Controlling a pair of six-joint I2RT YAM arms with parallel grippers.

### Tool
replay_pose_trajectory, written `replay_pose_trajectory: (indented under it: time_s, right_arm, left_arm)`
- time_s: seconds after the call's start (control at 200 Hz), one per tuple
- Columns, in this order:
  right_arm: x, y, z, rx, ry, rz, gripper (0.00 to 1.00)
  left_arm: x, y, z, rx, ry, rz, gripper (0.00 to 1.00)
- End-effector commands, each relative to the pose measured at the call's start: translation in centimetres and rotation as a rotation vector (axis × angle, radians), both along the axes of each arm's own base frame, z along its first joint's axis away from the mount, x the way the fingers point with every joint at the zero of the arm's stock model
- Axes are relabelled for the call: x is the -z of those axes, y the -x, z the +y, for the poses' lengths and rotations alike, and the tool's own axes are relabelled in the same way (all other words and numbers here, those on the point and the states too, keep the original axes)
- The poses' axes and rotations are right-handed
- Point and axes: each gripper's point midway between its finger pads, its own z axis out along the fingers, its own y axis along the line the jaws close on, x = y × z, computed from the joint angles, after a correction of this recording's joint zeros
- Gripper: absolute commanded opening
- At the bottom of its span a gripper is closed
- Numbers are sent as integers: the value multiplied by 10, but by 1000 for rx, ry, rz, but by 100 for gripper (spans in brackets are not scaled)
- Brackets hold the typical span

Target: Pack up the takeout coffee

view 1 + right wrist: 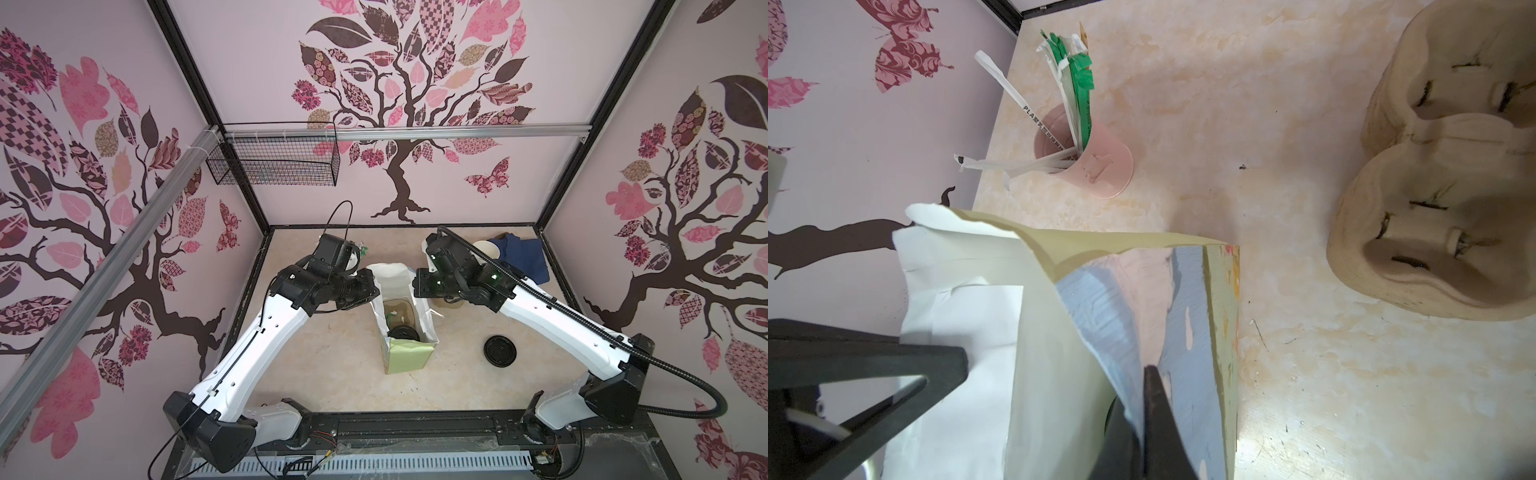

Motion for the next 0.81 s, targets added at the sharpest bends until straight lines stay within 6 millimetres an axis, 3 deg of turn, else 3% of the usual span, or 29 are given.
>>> replay_pose_trajectory:
  time_s: [0.0,0.16,0.29,0.425,0.625,0.8]
  right_arm:
    - [-3,1,8,-24,-15,30,11]
    - [-4,-2,8,-26,-16,27,28]
    - [-23,-9,-2,-5,-27,-11,44]
    - [-49,-12,-16,7,-55,-61,58]
    - [-90,-9,-51,4,-41,-163,76]
    - [-113,-11,-108,105,9,-191,77]
  left_arm:
    - [-11,-2,-4,-4,38,12,0]
    - [-1,-4,-2,-9,21,38,0]
    - [5,-4,-1,-13,16,46,0]
    - [10,-3,2,-21,16,51,9]
    - [6,-5,5,-21,18,26,43]
    - [-10,-6,7,-7,38,-41,77]
